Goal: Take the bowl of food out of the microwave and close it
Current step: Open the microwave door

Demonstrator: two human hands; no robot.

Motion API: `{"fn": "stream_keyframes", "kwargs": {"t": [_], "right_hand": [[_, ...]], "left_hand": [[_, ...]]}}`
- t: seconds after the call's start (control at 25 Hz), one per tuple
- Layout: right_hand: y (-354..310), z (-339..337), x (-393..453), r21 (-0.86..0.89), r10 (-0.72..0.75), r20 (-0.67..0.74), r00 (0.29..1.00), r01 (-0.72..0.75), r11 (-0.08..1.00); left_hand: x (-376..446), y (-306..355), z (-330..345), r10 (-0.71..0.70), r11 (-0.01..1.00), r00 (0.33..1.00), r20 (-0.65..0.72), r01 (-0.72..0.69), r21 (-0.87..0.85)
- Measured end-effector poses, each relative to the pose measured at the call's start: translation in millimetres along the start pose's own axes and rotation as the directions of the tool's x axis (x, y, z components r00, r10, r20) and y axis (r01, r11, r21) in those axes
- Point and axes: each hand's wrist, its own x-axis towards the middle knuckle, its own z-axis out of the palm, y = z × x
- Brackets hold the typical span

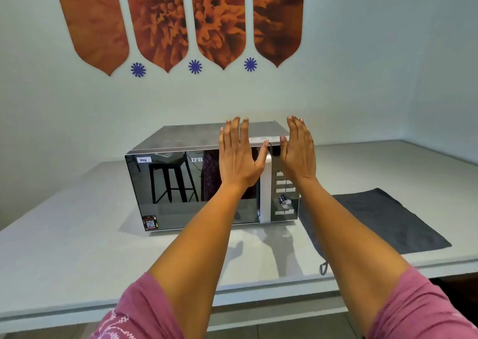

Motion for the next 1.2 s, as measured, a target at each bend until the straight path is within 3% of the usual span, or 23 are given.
{"fn": "stream_keyframes", "kwargs": {"t": [0.2, 0.32, 0.48, 0.68, 0.84, 1.0, 1.2], "right_hand": [[15.9, 3.5, -15.1, -0.05, 0.004, 0.058, 0.998, -0.001, 0.999], [23.2, 7.5, -22.1, -0.05, -0.021, 0.081, 0.996, 0.025, 0.998], [32.3, 13.1, -25.3, -0.049, -0.005, 0.085, 0.996, 0.009, 0.999], [41.0, 15.0, -26.1, -0.025, -0.031, 0.073, 0.997, 0.033, 0.999], [51.0, 9.4, -22.6, -0.034, -0.086, 0.082, 0.993, 0.089, 0.995], [48.0, 9.3, -20.7, 0.002, -0.072, 0.052, 0.996, 0.072, 0.997], [44.6, 10.8, -22.8, -0.016, -0.062, 0.048, 0.997, 0.063, 0.998]], "left_hand": [[-13.7, 21.6, 12.2, -0.116, 0.986, 0.993, 0.014, 0.117, -0.117], [-24.2, 29.6, 22.0, -0.217, 0.935, 0.971, 0.102, 0.237, -0.266], [-40.6, 45.3, 38.5, -0.435, 0.829, 0.886, 0.158, 0.463, -0.313], [-40.0, 56.9, 55.4, -0.53, 0.635, 0.784, 0.322, 0.619, -0.462], [-31.6, 57.6, 68.1, -0.651, 0.492, 0.687, 0.323, 0.706, -0.51], [-25.8, 48.3, 76.8, -0.644, 0.539, 0.705, 0.297, 0.694, -0.478], [-23.6, 50.5, 76.5, -0.673, 0.539, 0.667, 0.321, 0.739, -0.404]]}}
